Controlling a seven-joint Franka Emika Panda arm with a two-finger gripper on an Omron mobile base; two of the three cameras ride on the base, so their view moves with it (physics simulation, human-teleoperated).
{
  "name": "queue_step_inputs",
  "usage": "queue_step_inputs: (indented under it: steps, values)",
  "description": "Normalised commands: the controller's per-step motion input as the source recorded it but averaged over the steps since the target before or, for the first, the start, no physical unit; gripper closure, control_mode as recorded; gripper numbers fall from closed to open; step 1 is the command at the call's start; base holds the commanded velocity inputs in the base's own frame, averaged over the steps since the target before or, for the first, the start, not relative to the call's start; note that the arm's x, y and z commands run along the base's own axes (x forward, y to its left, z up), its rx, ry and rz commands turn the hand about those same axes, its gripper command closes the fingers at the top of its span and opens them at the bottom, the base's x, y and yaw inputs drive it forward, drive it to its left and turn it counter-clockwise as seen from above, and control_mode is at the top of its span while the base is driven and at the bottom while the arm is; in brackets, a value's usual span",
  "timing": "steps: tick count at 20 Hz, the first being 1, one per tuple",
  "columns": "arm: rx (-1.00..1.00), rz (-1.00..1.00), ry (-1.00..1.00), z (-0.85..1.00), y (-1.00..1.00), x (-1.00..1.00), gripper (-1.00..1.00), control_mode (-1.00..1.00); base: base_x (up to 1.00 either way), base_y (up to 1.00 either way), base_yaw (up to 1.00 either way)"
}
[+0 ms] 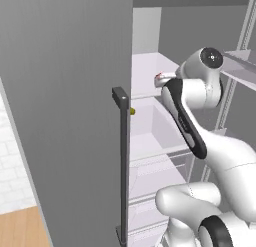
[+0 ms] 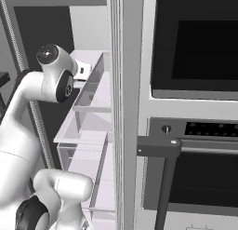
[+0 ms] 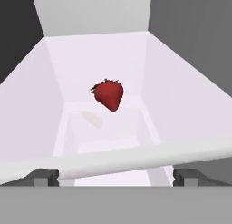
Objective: Take the strawberry from the fridge and place it on top of the pancake, located on the dining counter.
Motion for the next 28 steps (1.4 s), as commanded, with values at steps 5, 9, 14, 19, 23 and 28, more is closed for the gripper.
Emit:
queue_step_inputs:
  steps: [5,9,14,19,23,28]
  values:
    - [0.0,0.0,0.09,0.0,-0.02,0.73,-1.0,-1.0,0.0,0.0,0.0]
    - [0.0,0.0,0.04,0.0,0.06,0.58,-1.0,-1.0,0.0,0.0,0.0]
    - [0.0,0.0,0.01,0.0,0.09,0.69,-1.0,-1.0,0.0,0.0,0.0]
    - [0.0,0.0,0.03,-0.09,0.02,0.58,-1.0,-1.0,0.0,0.0,0.0]
    - [0.0,0.0,0.02,-0.09,0.0,0.03,-1.0,-1.0,0.0,0.0,0.0]
    - [0.0,0.0,-0.03,-0.13,0.0,-0.32,-1.0,-1.0,0.0,0.0,0.0]
